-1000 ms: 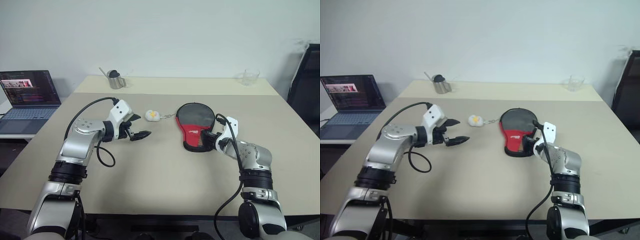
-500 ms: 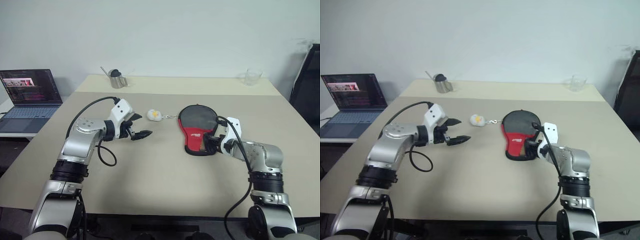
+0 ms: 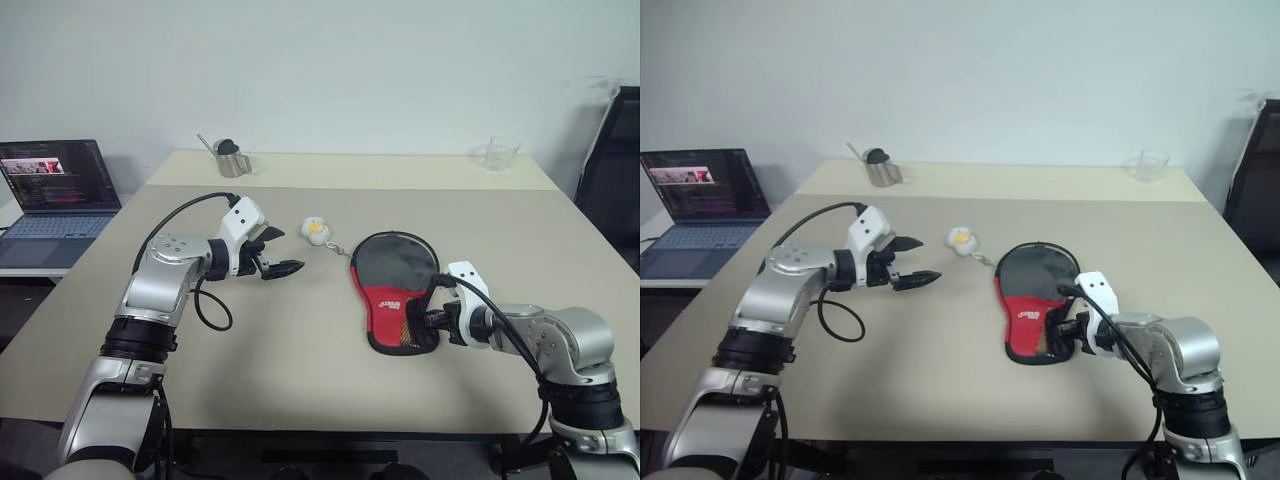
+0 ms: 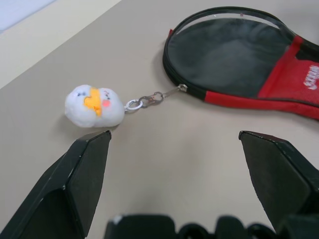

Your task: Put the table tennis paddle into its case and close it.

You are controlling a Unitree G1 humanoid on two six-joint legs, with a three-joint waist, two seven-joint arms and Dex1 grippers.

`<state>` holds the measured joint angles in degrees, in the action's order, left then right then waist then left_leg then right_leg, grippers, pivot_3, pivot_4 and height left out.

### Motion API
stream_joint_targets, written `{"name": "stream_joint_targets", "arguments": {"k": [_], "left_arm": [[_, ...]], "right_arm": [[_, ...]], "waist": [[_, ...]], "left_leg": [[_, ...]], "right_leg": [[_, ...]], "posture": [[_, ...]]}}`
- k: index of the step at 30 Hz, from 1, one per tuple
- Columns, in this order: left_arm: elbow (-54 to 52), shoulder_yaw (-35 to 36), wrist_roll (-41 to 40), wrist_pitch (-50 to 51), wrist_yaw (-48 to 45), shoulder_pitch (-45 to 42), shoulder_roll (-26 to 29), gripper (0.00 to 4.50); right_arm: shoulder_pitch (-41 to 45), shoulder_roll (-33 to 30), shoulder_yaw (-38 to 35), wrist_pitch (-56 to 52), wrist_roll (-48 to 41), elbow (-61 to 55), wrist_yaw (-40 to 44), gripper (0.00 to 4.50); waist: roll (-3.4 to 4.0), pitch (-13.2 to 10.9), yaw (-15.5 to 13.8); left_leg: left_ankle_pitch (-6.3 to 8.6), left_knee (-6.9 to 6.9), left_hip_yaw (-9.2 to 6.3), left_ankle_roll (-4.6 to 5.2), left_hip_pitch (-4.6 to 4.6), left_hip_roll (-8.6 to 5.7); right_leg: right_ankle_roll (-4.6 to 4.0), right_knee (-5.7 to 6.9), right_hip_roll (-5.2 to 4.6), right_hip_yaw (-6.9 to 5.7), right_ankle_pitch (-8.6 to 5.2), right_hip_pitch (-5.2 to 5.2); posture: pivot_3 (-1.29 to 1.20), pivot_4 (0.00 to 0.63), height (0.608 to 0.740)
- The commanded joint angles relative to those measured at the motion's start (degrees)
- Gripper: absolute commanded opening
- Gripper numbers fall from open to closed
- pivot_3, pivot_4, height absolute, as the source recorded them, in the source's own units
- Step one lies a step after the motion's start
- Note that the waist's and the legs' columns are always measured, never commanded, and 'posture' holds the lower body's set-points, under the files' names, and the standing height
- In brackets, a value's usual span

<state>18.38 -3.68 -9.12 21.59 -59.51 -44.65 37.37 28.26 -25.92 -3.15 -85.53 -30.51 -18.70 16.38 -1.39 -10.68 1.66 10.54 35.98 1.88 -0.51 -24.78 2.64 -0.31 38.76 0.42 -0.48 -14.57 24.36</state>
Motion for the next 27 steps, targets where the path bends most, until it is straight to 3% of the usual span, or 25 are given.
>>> {"name": "stream_joint_targets", "arguments": {"k": [1,18,27], "left_arm": [[-1.0,0.4,-0.3,-0.5,-0.6,-1.7,0.5,4.5],[0.0,-0.2,0.0,-0.9,-1.1,-2.1,0.2,4.5],[1.3,-1.1,0.6,-2.0,-1.5,-3.3,-0.3,4.5]], "right_arm": [[-1.8,-1.3,2.7,-2.1,-3.5,-3.9,4.4,0.01],[-10.4,-5.7,3.2,-7.0,-10.8,-17.4,10.4,0.01],[-10.3,-1.6,0.6,-7.0,-10.1,-16.2,8.6,0.01]], "waist": [[0.0,0.0,0.1],[-0.02,0.0,0.1],[-0.03,0.0,0.1]], "left_leg": [[0.0,0.0,0.0,0.0,0.0,0.0],[0.01,0.01,-0.04,-0.01,0.0,0.01],[0.01,0.03,-0.06,-0.01,0.02,0.02]], "right_leg": [[0.0,0.0,0.0,0.0,0.0,0.0],[0.0,0.0,0.01,-0.04,-0.01,-0.01],[-0.01,0.03,0.02,-0.04,0.0,-0.01]], "posture": [[0.0,0.15,0.74],[0.0,0.15,0.74],[0.0,0.15,0.74]]}}
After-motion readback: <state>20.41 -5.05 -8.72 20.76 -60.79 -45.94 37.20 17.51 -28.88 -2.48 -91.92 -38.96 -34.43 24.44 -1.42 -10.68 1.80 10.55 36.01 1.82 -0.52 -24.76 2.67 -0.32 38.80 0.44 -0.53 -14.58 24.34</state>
